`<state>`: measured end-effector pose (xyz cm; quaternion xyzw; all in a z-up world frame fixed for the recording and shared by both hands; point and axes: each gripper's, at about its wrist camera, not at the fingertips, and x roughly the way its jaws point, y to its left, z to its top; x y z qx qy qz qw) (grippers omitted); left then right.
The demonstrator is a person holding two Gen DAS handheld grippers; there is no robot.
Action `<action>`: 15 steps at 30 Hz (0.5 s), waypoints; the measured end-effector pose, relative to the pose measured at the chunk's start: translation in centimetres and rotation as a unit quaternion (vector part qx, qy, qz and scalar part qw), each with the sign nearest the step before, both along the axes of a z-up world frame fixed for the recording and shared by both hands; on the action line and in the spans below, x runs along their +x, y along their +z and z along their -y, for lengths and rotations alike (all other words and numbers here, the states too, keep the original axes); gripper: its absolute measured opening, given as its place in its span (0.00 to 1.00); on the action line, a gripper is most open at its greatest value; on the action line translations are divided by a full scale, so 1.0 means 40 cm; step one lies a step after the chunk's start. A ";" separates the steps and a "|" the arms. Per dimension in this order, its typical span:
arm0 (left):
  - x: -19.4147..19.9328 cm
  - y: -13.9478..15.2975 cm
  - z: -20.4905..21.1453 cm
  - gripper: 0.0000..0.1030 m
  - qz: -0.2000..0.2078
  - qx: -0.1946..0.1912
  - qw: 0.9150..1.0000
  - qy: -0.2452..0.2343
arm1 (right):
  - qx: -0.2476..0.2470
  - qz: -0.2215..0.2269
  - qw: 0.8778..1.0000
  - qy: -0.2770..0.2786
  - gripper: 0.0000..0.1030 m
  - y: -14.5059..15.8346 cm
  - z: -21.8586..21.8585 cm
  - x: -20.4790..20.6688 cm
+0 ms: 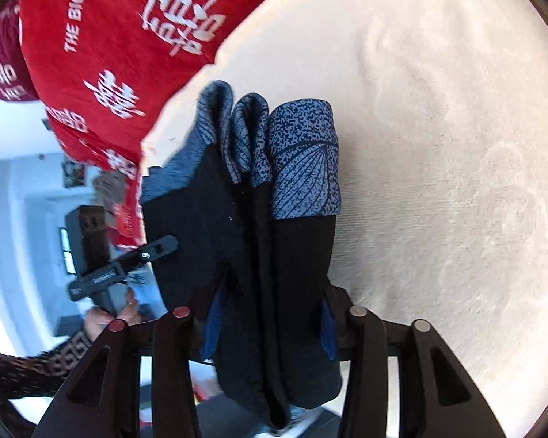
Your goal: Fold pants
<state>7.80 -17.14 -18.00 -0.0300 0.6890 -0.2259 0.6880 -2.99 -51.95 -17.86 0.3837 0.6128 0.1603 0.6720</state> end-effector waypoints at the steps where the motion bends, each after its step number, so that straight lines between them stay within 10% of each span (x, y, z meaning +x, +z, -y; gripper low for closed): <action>1: -0.002 0.003 0.002 0.87 0.016 0.006 1.000 -0.005 | -0.004 -0.001 1.000 -0.001 0.55 -0.002 0.002 0.001; 2: -0.004 0.004 0.008 0.99 0.027 0.022 0.999 -0.011 | -0.012 -0.002 1.000 -0.002 0.58 -0.003 0.002 0.000; 15: -0.066 0.084 0.083 1.00 0.111 0.120 0.985 -0.058 | -0.174 -0.023 0.984 -0.038 0.79 0.115 -0.054 -0.053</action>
